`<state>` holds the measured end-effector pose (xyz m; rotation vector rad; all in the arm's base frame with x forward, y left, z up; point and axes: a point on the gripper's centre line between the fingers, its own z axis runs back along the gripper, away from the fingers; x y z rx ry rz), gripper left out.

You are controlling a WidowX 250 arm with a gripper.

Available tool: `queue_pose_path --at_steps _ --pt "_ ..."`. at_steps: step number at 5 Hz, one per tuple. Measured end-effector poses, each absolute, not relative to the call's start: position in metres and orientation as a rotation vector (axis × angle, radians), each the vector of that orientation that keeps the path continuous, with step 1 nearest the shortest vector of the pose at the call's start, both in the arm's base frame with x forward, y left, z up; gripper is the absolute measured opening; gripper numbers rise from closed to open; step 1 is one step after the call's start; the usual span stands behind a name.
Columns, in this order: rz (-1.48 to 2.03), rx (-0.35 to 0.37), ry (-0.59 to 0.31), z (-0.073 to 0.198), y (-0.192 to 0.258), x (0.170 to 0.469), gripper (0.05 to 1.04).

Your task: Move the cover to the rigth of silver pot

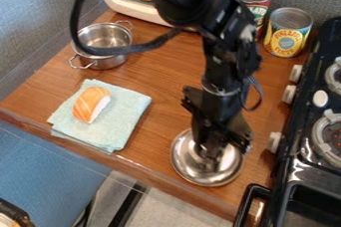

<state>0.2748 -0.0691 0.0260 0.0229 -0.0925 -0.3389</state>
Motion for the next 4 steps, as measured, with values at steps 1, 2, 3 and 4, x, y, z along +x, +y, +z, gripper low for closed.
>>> queue_pose_path --at_steps 1,2,3,4 --pt "-0.301 -0.026 -0.139 0.055 -0.060 0.300 0.282" --pt "-0.270 -0.054 -0.196 0.085 -0.053 0.330 0.282" --pt "-0.189 -0.045 -0.184 0.075 -0.035 0.363 0.282" --pt "-0.157 -0.005 -0.171 0.057 -0.023 0.397 0.282"
